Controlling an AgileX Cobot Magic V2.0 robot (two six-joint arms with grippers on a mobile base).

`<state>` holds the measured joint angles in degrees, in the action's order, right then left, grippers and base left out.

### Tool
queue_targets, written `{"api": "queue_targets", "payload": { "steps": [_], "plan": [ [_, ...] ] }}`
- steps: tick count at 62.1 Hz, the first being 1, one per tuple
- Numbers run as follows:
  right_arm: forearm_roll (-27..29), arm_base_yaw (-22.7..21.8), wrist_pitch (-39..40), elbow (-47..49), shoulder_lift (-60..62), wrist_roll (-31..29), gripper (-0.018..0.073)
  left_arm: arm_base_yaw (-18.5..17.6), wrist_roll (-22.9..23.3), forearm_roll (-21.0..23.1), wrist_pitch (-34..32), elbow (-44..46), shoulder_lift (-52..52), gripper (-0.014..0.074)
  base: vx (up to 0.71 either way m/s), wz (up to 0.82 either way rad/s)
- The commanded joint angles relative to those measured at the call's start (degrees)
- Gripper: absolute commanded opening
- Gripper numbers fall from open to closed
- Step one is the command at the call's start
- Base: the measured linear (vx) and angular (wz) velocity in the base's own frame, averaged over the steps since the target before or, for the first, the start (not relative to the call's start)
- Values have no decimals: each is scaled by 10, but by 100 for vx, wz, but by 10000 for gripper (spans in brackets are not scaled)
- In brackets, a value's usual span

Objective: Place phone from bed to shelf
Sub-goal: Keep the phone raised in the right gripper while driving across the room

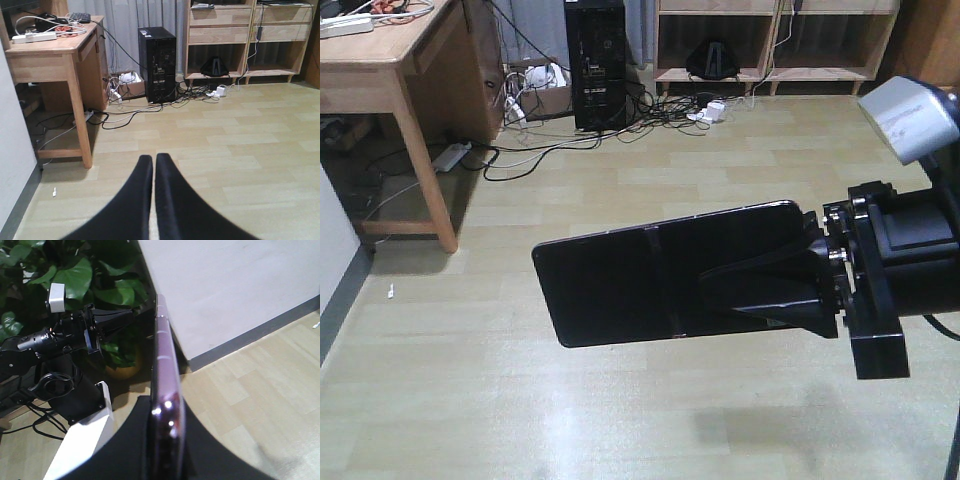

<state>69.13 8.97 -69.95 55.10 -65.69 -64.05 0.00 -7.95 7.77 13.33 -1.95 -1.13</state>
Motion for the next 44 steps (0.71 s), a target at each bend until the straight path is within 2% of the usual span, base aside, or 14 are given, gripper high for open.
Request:
{"api": "queue_targets", "payload": {
  "steps": [1,44],
  "plan": [
    [53,-2,-40,15,12,-1,-4,-2,2,5,-42,-1,-3,1,30,-4],
    [53,-2,-40,15,12,-1,-4,-2,2,5,-42,-1,-3,1,28,0]
  ]
}}
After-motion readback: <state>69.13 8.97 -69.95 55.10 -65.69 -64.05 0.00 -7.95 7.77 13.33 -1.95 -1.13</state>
